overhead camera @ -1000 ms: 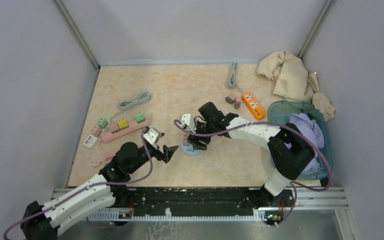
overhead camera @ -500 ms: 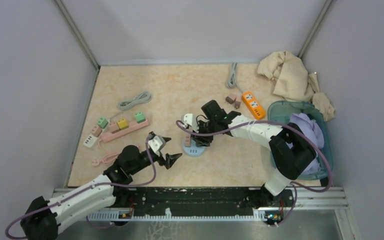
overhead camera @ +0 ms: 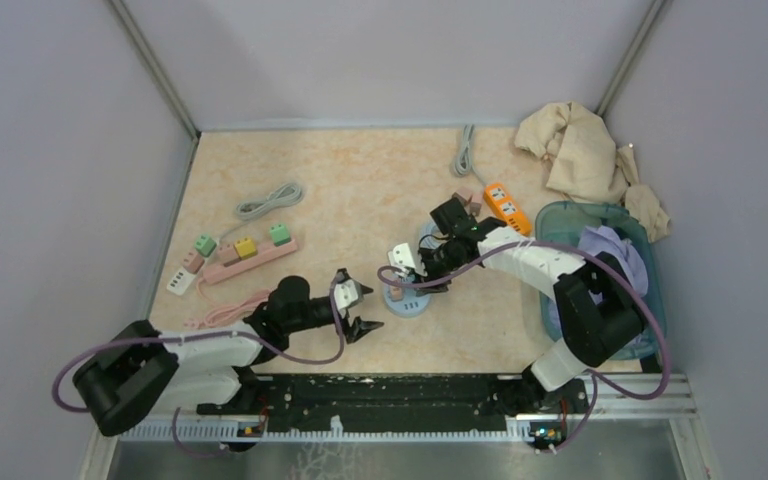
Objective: Pull the plug off the socket
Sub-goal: Remove the plug from the socket.
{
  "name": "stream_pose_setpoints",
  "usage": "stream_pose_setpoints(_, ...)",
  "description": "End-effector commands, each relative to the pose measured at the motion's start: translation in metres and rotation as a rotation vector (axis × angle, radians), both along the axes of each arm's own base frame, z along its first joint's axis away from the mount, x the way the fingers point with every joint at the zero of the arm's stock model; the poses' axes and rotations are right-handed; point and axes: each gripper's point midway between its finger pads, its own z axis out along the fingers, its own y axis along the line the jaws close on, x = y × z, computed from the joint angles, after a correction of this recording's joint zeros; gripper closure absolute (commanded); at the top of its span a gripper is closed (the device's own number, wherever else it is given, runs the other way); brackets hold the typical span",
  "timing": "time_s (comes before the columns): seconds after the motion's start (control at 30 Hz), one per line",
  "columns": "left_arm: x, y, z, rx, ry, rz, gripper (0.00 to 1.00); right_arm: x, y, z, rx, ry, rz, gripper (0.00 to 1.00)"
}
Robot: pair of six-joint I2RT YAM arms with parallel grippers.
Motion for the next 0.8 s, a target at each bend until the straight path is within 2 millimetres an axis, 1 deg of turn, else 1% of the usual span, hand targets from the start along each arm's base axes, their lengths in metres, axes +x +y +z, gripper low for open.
stream_pose_setpoints(0.0,0.009,-0.029,0.033,-0.103,-0.099,-0.08,0.23,-0.018,-0.003,0.005,0.042,-0.005,0.108,0.78)
stream_pose_setpoints(0.07,0.017,-0.036,0.029,-0.091,-0.084,-0.07,0.26,-0.019,-0.004,0.005,0.044,-0.005,0.109,0.79)
stream_pose_setpoints(0.23,0.031,-0.045,0.027,-0.109,-0.095,-0.042,0.27,-0.02,-0.005,0.006,0.056,0.006,0.105,0.78)
stream_pose_setpoints(0.33,0.038,-0.048,0.022,-0.104,-0.102,-0.023,0.26,-0.02,-0.004,0.006,0.061,0.014,0.102,0.79)
stream_pose_setpoints(0.43,0.042,-0.053,0.019,-0.101,-0.108,-0.031,0.21,-0.019,-0.003,0.006,0.067,0.018,0.097,0.8)
stream_pose_setpoints(0.6,0.049,-0.063,0.014,-0.091,-0.103,-0.046,0.21,-0.018,0.0,0.008,0.076,0.021,0.094,0.8)
stream_pose_setpoints(0.7,0.047,-0.067,0.008,-0.08,-0.096,-0.07,0.27,-0.019,0.001,0.008,0.079,0.025,0.091,0.82)
stream_pose_setpoints(0.77,0.046,-0.067,0.003,-0.07,-0.082,-0.075,0.38,-0.018,0.001,0.009,0.08,0.027,0.086,0.82)
